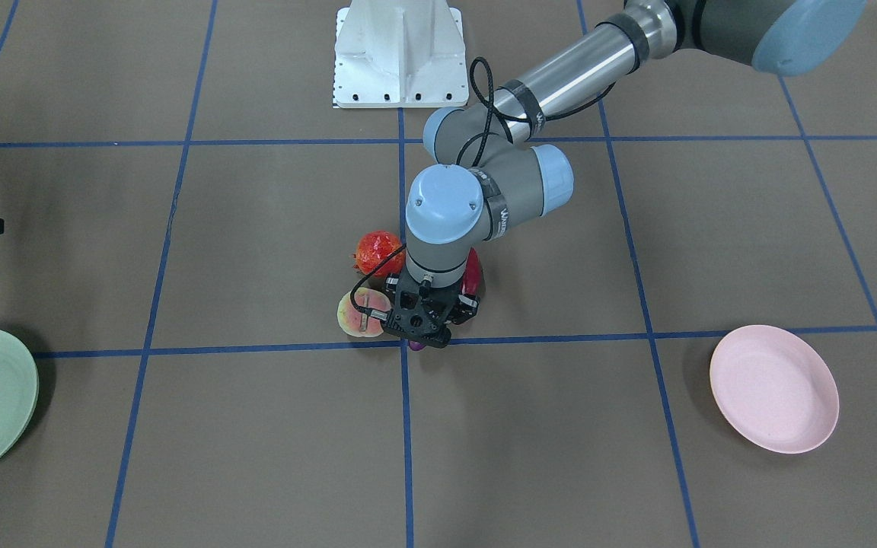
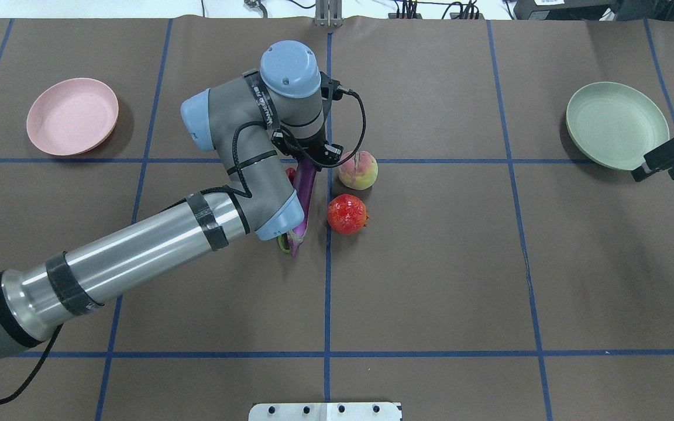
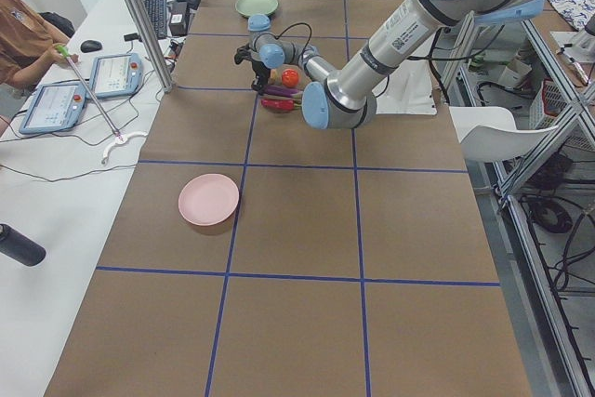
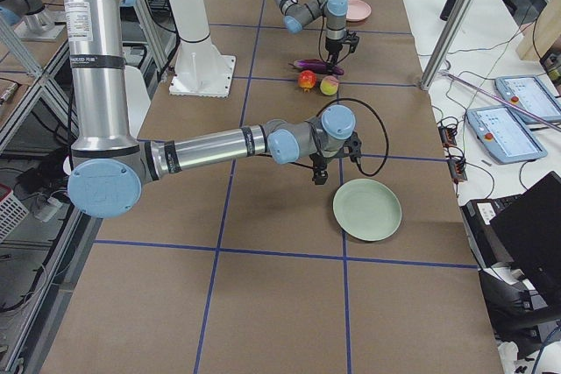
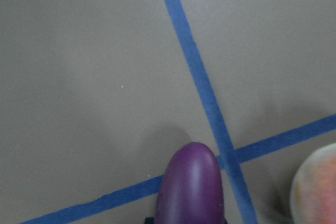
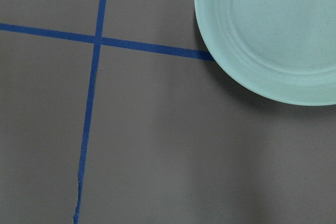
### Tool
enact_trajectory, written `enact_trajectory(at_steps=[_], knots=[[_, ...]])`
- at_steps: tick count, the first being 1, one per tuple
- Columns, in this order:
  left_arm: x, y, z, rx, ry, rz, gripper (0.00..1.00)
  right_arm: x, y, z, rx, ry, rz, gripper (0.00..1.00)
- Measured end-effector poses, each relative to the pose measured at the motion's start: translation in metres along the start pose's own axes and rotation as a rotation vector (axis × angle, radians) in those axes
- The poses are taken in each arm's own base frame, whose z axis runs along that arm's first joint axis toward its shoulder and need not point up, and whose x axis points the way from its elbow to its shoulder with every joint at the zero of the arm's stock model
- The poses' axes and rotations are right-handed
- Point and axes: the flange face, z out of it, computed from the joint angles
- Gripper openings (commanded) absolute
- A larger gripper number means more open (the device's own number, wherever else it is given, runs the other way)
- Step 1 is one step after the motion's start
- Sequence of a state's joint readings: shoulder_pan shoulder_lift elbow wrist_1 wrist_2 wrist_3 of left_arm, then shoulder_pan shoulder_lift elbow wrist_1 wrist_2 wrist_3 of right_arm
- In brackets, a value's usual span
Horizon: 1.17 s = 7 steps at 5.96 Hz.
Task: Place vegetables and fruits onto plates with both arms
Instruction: 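Carry the eggplant to the pink plate while the right arm reaches out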
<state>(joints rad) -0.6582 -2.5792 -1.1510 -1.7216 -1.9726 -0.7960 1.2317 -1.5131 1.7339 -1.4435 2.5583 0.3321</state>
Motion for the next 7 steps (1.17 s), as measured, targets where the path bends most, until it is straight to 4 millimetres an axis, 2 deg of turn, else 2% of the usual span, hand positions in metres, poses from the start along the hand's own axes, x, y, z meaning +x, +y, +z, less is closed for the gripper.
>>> enact_trajectory(at_steps=[1,2,3,5,6,7], knots=[[-0.007,0.0,-0.037,-0.017,-0.038,-0.037,0.0,-0.026,-0.012,0.007,-0.008,-0.008,0.032,1.0],[-0.027,-0.002,-0.065,-0.03,-0.078,-0.081,0.0,-0.06,-0.024,0.015,-0.014,-0.012,0.058,1.0],[-0.071,-0.008,-0.072,-0.059,-0.107,-0.147,0.0,-0.098,-0.036,0.027,-0.019,-0.009,0.07,1.0],[-0.214,-0.015,-0.074,-0.14,-0.098,-0.337,0.0,-0.192,-0.056,0.057,-0.008,0.013,0.071,1.0],[-0.293,-0.017,-0.078,-0.154,-0.112,-0.443,0.0,-0.242,-0.06,0.075,0.017,0.036,0.081,1.0],[-0.379,-0.021,-0.07,-0.19,-0.121,-0.568,0.0,-0.285,-0.058,0.094,0.049,0.062,0.091,1.0]])
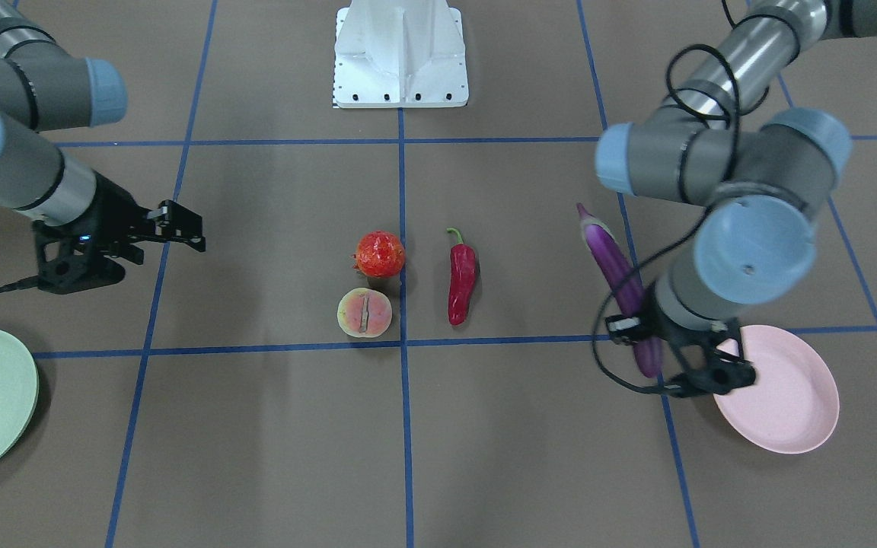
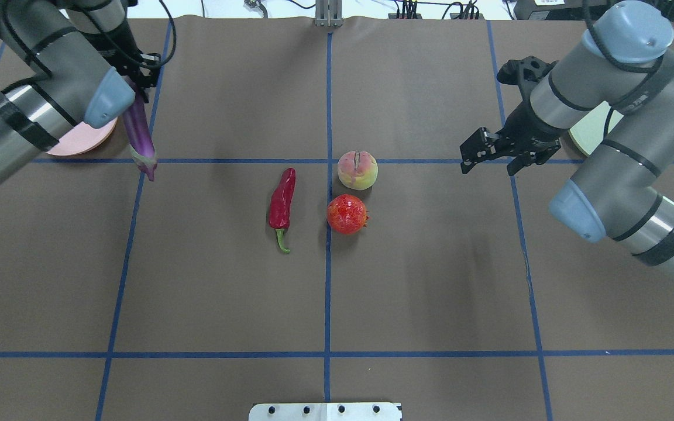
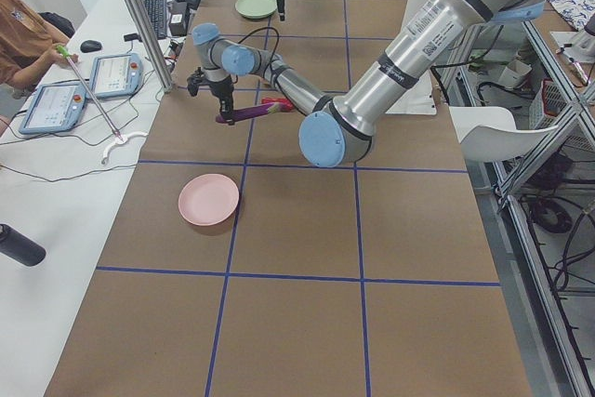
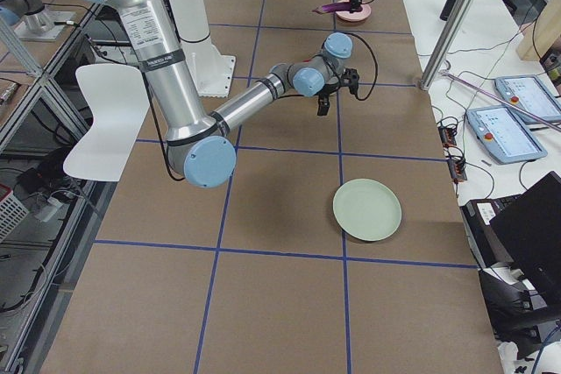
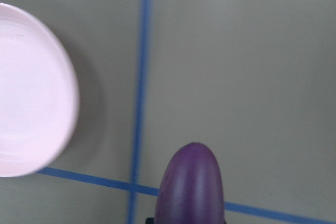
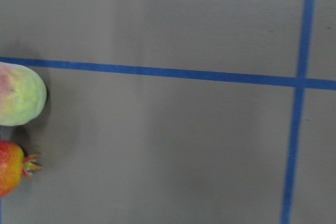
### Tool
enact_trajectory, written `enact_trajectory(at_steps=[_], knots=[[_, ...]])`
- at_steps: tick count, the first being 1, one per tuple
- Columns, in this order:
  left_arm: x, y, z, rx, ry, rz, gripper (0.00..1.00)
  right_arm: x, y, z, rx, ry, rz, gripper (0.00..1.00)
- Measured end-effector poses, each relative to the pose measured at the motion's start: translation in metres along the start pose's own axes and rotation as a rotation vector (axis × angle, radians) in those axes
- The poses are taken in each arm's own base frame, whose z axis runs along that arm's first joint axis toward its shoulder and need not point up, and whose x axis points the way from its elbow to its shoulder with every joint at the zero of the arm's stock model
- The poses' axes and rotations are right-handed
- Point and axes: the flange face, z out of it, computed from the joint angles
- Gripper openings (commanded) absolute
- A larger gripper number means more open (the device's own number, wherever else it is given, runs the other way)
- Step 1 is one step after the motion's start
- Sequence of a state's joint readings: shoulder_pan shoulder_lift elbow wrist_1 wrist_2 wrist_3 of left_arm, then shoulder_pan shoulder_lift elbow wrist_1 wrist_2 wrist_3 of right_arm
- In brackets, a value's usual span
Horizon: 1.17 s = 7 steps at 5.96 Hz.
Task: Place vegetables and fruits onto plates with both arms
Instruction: 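Carry the eggplant to the pink plate while the right arm reaches out, then lower the eggplant onto the pink plate while the right gripper grasps the peach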
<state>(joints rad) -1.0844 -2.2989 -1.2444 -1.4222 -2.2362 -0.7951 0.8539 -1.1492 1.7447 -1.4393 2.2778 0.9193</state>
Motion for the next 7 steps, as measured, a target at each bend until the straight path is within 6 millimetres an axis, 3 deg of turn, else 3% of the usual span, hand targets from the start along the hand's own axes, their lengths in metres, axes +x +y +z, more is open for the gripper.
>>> enact_trajectory(at_steps=[1,2,4,5,6,7], knots=[[-0.057,-0.044,0.024,-0.051,0.03,-0.091,0.0,-0.032,0.01,0.017,0.036,0.01,-0.003,1.0],[-0.095,-0.069,0.046,-0.077,0.06,-0.148,0.0,-0.052,0.019,0.031,0.07,0.002,-0.001,1.0],[-0.13,-0.089,0.08,-0.07,0.091,-0.203,0.09,-0.071,0.03,0.048,0.104,-0.006,0.02,1.0],[-0.142,-0.095,0.095,-0.054,0.101,-0.198,0.23,-0.076,0.033,0.052,0.111,-0.002,0.019,1.0],[-0.15,-0.098,0.103,-0.035,0.104,-0.191,0.99,-0.079,0.034,0.057,0.114,0.003,0.016,1.0],[-0.153,-0.1,0.106,-0.021,0.105,-0.183,1.0,-0.083,0.033,0.063,0.115,0.009,0.015,1.0]])
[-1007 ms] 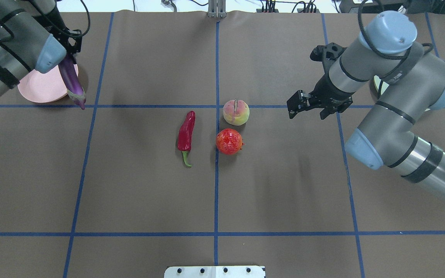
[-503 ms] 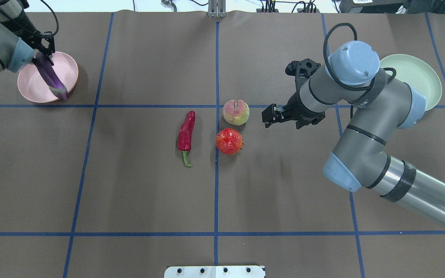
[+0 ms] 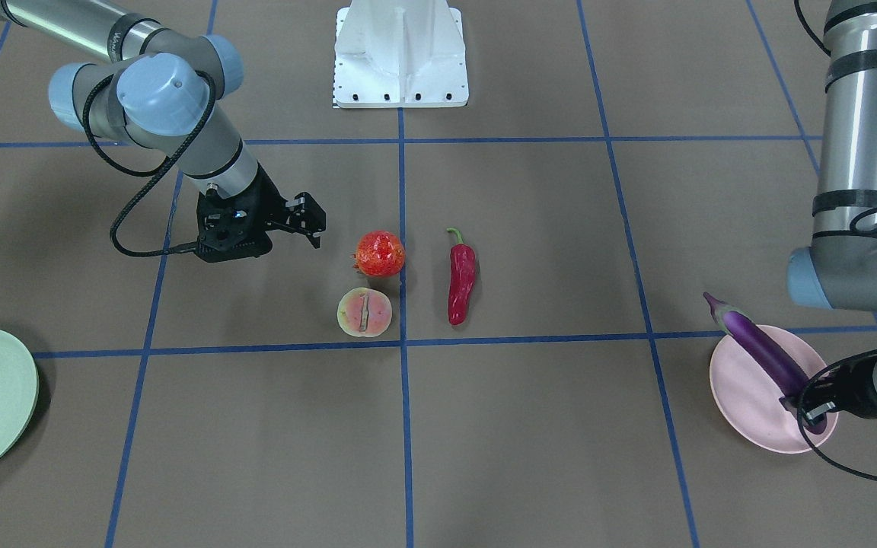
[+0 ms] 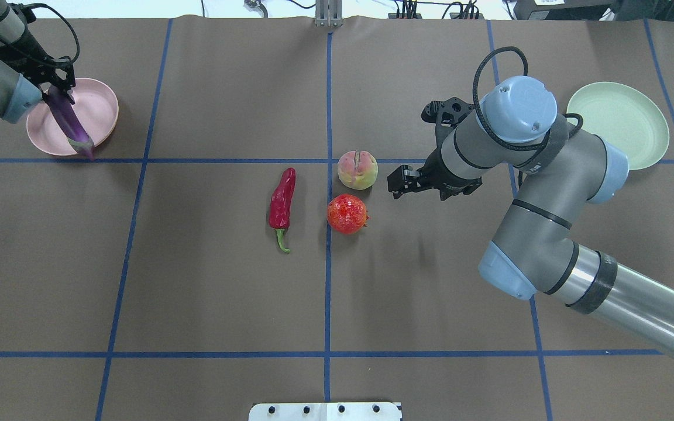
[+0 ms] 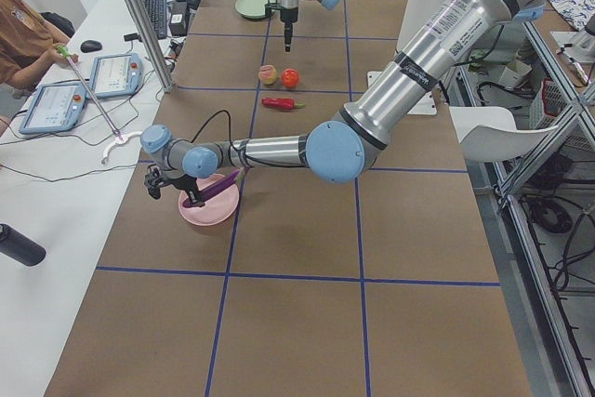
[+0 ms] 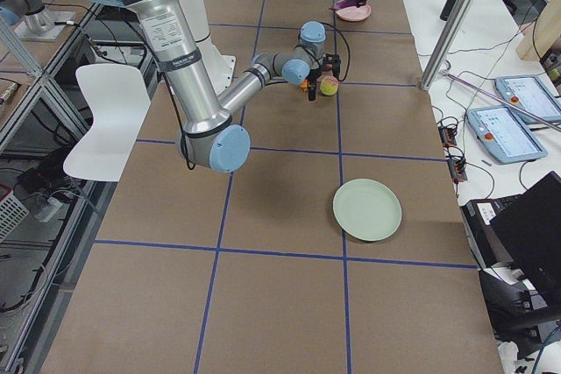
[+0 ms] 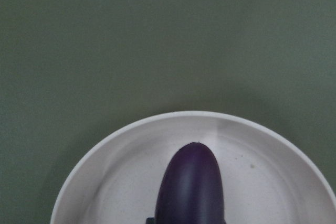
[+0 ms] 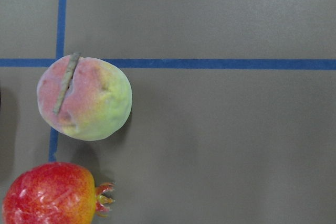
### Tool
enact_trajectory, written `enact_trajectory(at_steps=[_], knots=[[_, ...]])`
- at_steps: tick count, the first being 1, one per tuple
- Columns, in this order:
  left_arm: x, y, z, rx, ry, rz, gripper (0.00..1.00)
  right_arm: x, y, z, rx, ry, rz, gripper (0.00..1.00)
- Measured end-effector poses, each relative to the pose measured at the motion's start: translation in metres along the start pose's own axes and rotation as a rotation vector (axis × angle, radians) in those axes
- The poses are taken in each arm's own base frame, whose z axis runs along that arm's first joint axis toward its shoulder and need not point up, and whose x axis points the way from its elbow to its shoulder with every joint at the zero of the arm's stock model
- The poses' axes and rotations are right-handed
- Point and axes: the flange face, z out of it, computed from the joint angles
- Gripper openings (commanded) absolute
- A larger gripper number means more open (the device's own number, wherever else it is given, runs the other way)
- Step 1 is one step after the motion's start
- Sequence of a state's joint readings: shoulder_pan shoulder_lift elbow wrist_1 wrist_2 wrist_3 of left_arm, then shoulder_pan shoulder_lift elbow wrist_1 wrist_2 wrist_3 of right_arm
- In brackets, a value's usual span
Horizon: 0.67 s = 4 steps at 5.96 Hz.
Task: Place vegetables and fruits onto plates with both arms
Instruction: 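Lower the eggplant onto the pink plate while the right gripper grasps the peach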
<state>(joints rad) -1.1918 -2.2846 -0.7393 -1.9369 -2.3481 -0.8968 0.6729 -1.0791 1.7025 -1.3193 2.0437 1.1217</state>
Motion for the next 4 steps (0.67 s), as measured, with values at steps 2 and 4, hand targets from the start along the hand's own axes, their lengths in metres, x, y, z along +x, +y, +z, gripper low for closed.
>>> enact_trajectory(at_steps=[2,4], knots=[[0.002,0.0,-0.002,0.012,0.008,0.013,1.0,-0.023,-0.019,0.012,0.046,0.003,0.036,1.0],[0.007,0.001,-0.004,0.016,0.013,0.02,1.0,-0.034,-0.046,0.037,0.157,-0.117,0.183,1.0]])
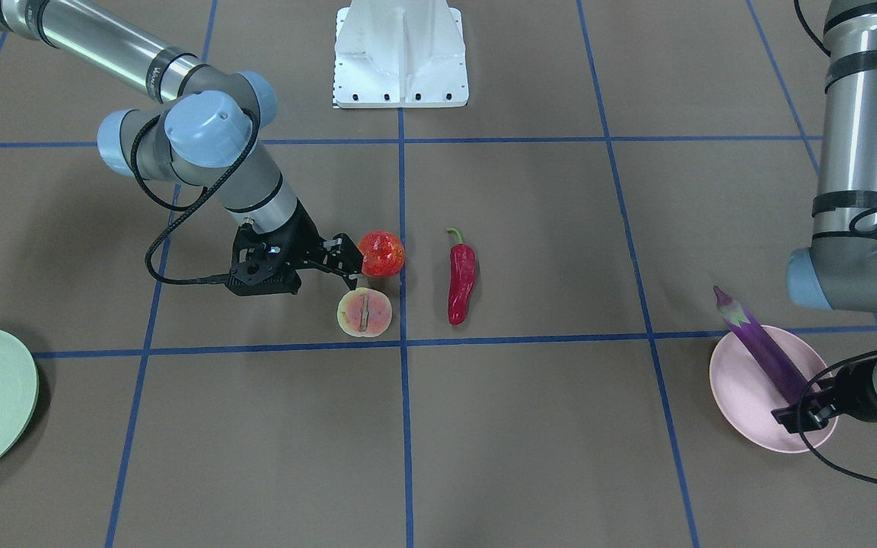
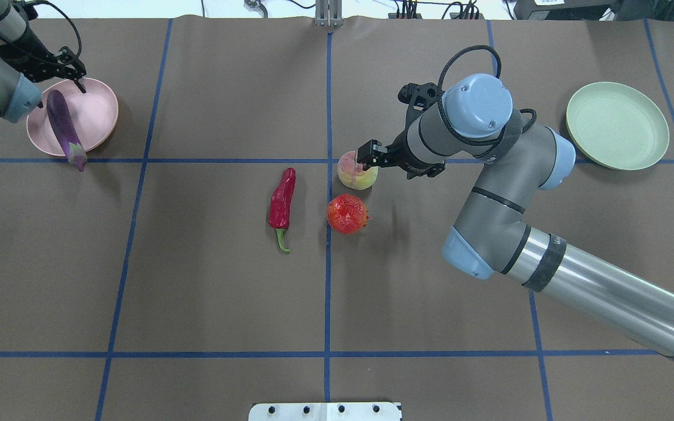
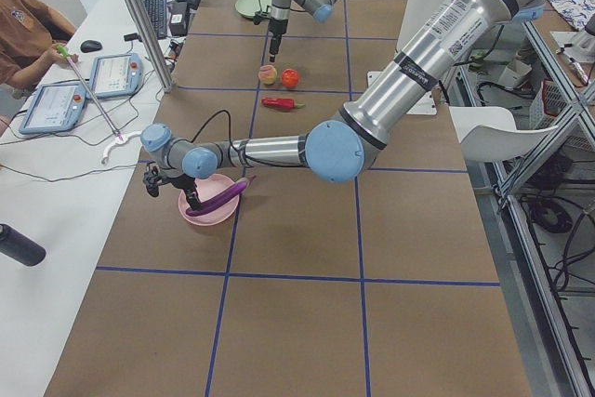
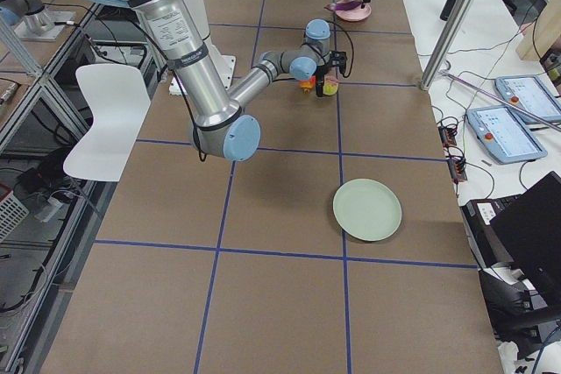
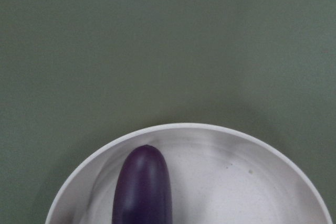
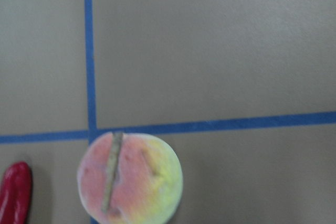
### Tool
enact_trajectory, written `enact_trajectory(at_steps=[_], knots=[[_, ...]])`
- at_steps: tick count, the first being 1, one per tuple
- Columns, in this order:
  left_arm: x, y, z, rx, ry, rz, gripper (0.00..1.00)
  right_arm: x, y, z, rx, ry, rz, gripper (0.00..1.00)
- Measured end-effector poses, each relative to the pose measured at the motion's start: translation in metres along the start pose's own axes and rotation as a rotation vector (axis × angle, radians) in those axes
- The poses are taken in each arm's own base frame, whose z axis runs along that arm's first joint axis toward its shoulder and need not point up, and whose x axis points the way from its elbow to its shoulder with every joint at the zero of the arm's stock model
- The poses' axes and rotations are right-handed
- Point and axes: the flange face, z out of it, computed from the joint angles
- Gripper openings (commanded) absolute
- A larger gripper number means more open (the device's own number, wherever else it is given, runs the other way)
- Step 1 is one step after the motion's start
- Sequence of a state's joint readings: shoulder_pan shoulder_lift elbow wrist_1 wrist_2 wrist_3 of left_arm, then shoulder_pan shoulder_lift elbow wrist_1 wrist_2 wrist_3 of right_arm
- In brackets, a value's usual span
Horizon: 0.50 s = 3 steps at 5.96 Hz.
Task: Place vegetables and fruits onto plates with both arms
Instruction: 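Lower the eggplant onto the pink plate while the right gripper grasps the peach, then carry the peach to the green plate while the left arm returns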
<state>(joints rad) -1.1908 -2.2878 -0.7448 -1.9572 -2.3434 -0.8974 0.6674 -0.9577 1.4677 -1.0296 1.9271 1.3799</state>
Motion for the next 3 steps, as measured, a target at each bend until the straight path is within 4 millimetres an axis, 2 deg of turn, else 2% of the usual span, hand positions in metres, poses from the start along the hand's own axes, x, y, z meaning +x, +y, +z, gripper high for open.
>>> enact_trajectory(at_steps=[1,3], knots=[[0.003,0.002,0.0,0.0,0.001,0.005,1.0,0.0,-0.005,0.009,0.044,-0.045,0.072,1.0],[0.007,0.005,0.0,0.002,0.004,0.013,1.0,-0.007,0.004,0.022,0.089,-0.066,0.135,1.0]])
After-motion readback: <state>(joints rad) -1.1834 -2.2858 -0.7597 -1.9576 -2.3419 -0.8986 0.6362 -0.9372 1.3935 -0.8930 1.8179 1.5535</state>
